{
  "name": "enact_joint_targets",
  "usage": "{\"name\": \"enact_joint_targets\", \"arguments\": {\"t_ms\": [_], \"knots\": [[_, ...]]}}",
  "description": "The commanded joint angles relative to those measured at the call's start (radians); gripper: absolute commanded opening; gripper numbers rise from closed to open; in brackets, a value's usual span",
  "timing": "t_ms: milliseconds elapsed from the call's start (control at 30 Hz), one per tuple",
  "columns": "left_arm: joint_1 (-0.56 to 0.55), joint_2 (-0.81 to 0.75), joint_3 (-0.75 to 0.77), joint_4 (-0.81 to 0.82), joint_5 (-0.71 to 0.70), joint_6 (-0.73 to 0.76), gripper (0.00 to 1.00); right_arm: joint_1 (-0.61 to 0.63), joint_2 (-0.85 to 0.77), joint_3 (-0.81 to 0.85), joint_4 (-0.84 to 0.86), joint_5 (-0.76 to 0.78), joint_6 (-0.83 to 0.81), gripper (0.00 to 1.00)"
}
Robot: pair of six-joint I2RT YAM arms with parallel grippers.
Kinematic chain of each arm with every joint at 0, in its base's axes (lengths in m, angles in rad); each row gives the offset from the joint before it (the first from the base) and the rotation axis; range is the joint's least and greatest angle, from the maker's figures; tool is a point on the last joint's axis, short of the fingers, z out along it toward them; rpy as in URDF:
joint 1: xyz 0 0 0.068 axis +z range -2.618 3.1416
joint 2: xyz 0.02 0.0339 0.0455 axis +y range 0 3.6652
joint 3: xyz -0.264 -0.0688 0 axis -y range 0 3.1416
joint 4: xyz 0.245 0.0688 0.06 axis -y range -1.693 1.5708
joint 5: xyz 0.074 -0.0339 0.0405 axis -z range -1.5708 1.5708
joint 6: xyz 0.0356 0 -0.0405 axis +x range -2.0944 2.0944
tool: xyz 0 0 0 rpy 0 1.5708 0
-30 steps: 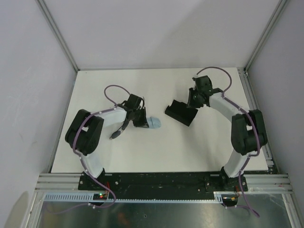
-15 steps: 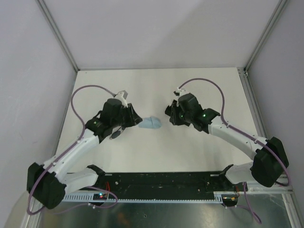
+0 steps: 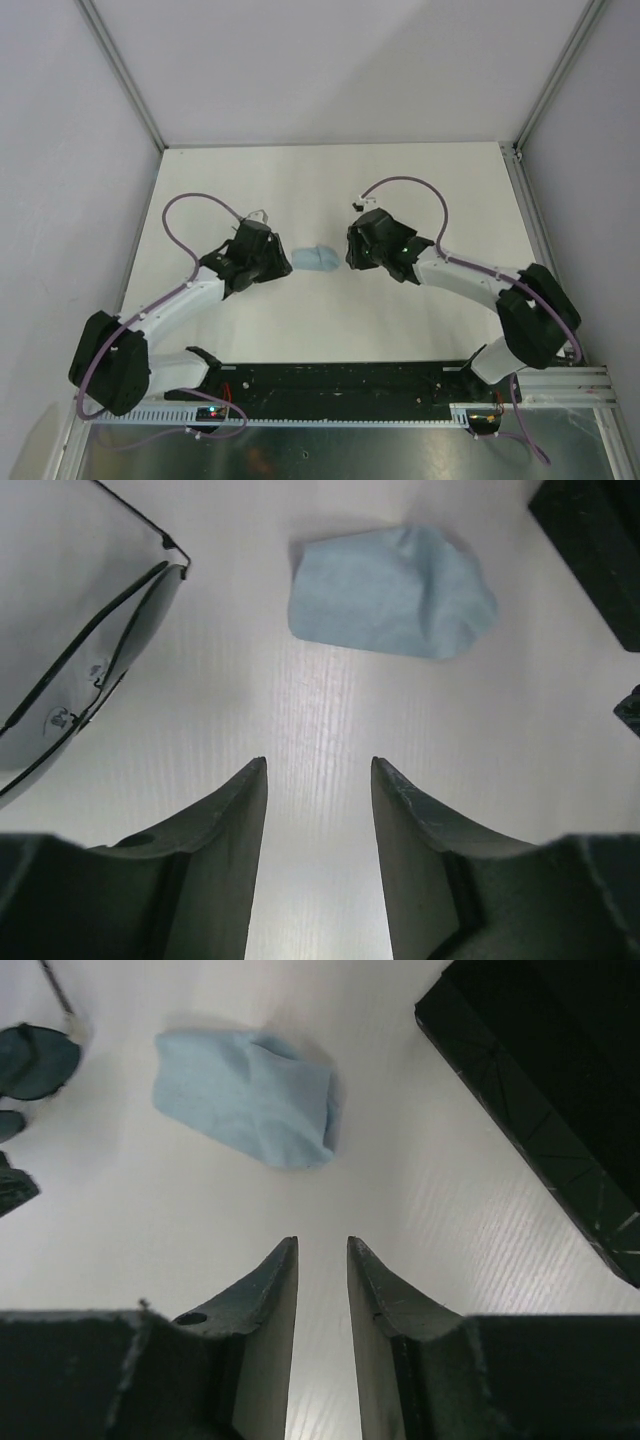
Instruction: Organize the sunglasses
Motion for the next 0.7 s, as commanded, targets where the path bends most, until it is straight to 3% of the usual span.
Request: {"name": "enact_joint_targets", "arguments": {"t_ms": [0,300,667], "knots": [[-0.002,0.035,-0.026,0.141,-0.087,-0.039,0.51,-0.006,0.100,-0.018,0.166,-0.002,0.007,0.32],[-0.001,0.242,0.012,0.231,-0.107,-0.044,0.50,0.012,0.269,-0.018,0.317,-0.029,0.034,0.34],[0.002,0.410,0.078,0.258,-0.099,-0.016,0.49,-0.031,0.348,-0.018,0.334,-0.052,0.012,0.31]]}}
